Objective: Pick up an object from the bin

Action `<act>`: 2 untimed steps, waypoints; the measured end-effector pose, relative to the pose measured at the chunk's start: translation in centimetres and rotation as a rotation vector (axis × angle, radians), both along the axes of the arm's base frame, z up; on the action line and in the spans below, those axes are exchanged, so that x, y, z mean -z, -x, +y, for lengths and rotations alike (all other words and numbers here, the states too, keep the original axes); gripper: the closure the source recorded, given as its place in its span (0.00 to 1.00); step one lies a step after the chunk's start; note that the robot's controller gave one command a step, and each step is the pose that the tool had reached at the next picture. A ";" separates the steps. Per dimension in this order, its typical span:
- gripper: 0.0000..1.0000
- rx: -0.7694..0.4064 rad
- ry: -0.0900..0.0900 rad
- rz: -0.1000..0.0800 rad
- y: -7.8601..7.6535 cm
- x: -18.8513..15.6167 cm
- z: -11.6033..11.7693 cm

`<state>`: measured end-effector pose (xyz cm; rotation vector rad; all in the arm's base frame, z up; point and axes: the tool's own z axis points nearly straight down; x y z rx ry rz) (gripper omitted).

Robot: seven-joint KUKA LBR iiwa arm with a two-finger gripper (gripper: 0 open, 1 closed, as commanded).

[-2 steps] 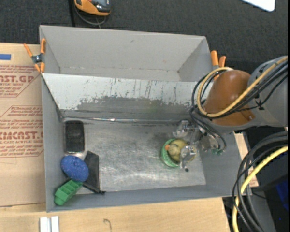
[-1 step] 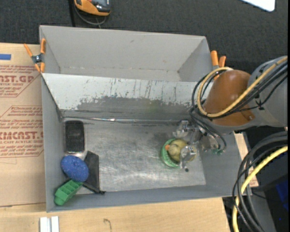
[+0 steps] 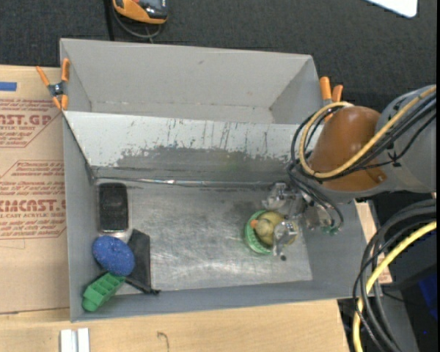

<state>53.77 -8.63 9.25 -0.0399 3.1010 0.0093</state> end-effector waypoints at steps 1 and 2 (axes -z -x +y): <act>1.00 0.000 0.000 0.000 0.0 0.0 0.0; 1.00 0.000 0.000 0.000 0.0 0.0 0.0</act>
Offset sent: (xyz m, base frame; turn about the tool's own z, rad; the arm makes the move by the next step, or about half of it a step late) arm 0.0000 0.0000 0.0000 0.0000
